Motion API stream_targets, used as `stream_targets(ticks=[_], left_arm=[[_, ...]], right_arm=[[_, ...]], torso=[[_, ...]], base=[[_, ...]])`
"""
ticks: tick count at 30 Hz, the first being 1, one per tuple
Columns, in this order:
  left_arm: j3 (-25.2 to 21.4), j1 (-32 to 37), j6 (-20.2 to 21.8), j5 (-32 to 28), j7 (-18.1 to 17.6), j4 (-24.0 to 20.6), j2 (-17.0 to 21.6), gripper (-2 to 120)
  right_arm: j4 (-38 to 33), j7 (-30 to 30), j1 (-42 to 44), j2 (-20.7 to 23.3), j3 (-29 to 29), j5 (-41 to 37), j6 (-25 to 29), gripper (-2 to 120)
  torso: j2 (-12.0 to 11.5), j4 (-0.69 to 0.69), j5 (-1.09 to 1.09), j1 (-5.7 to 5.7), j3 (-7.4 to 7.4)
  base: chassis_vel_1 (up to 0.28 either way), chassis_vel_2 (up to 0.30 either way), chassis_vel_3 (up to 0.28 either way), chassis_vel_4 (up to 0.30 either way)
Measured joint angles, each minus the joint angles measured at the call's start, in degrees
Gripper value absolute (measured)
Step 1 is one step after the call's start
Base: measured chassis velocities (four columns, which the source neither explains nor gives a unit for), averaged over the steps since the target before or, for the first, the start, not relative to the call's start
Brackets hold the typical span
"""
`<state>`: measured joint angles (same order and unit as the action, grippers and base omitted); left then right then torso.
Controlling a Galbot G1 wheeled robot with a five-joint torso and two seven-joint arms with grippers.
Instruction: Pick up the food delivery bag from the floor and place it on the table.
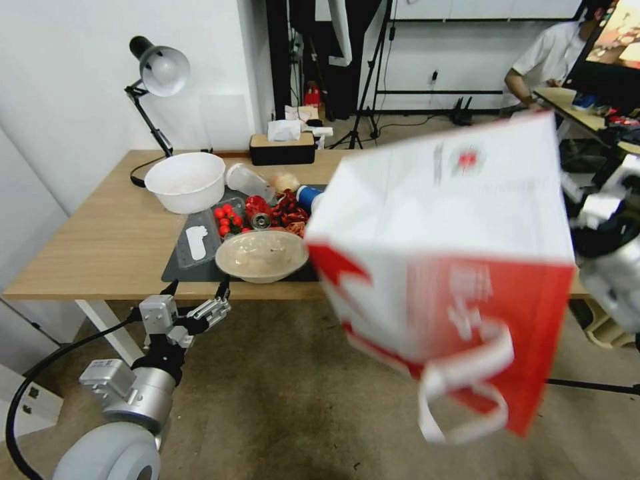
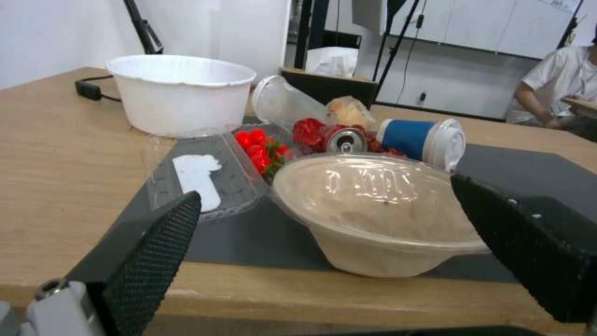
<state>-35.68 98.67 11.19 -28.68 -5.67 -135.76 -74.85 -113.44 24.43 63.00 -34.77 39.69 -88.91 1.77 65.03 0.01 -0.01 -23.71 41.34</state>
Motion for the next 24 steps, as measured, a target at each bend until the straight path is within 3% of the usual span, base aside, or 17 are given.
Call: stream_targets(ticks=[2,3,5,7,8,24], left_arm=[[0.0,0.1,-0.2,0.0,0.0,0.0,0.0,100],[0.0,0.1,-0.2,0.0,0.0,0.0,0.0,100],[-0.2,0.2,-0.2,-0.1,0.0,0.0,0.1,100],[-0.3,0.3,-0.2,-0.1,0.0,0.0,0.1,100],[-0.4,0.3,-0.3,-0.1,0.0,0.0,0.2,100],[0.2,0.7,-0.7,0.1,-0.2,0.3,0.2,100]], right_arm=[[0.3,-8.0,-2.8,0.3,-1.6,0.9,0.4,0],[0.3,-8.0,-2.8,0.3,-1.6,0.9,0.4,0],[0.9,-14.9,-4.9,0.6,-3.2,1.8,-0.1,0],[1.1,-17.8,-5.7,0.7,-3.8,1.7,-0.6,0],[2.0,-23.7,-7.6,1.0,-5.2,1.1,-2.1,0],[6.0,-33.0,-10.1,0.9,-7.8,1.0,-5.9,0]], torso=[[0.0,0.0,0.0,0.01,-0.02],[0.0,0.0,0.0,0.01,-0.02],[0.0,-0.01,0.01,0.02,-0.03],[-0.1,-0.01,0.01,0.02,-0.03],[-0.1,0.0,0.01,0.03,-0.04],[-0.1,-0.01,0.01,0.06,-0.09]], base=[[0.0,0.0,0.0,0.0],[0.0,0.0,0.0,0.0],[0.0,0.0,0.0,0.0],[0.0,0.0,0.0,0.0],[0.0,0.0,0.0,0.0],[0.0,0.0,0.0,0.0]])
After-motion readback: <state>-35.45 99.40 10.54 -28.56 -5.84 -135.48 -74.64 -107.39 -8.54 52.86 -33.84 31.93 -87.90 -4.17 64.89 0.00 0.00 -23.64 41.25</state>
